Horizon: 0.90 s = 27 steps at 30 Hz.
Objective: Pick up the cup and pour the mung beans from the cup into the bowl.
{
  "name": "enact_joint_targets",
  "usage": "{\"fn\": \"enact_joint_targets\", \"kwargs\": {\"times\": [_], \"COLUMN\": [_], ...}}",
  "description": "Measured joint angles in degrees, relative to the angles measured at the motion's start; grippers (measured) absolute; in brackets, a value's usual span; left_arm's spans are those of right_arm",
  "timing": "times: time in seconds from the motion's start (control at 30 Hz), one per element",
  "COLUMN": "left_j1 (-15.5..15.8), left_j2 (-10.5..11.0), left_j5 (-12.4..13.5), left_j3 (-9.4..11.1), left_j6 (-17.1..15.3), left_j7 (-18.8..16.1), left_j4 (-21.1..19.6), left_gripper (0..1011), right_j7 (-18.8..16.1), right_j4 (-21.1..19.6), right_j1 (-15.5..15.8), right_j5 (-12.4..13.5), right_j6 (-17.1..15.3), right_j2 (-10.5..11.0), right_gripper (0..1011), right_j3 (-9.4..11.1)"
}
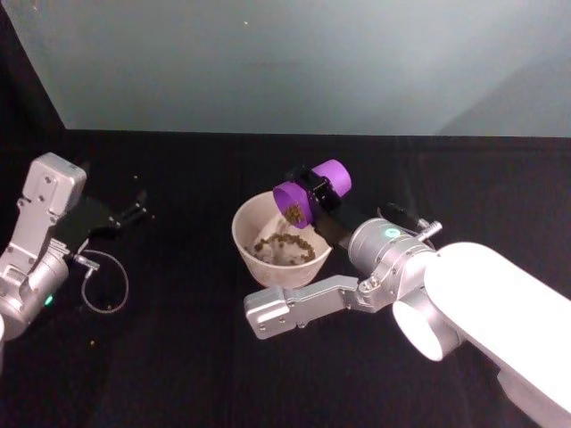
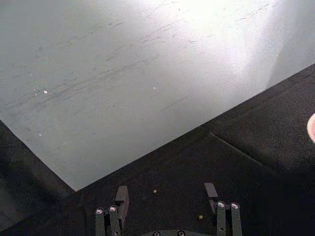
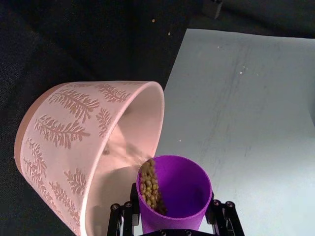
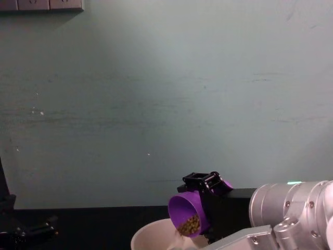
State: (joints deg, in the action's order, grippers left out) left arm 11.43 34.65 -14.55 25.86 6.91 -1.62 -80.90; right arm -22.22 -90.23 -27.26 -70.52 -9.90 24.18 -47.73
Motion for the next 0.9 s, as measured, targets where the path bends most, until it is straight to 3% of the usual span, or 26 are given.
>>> {"fn": "enact_joint_targets", "kwargs": {"times": [0.9], "left_j1": [0.0], "left_j2": [0.0], "left_j5": [0.0], "left_j3": [0.0], "left_j6": [0.0], "left_j7": [0.0], "left_j4": [0.0], "left_gripper": [1000], "right_j7": [1.5], "right_j4": [0.4], "right_j1": [-0.2], "right_j5": [-1.6], "right_j6": [0.0], "right_j2": [0.1], "right_gripper": [733], "right_j3": [-0.5]}}
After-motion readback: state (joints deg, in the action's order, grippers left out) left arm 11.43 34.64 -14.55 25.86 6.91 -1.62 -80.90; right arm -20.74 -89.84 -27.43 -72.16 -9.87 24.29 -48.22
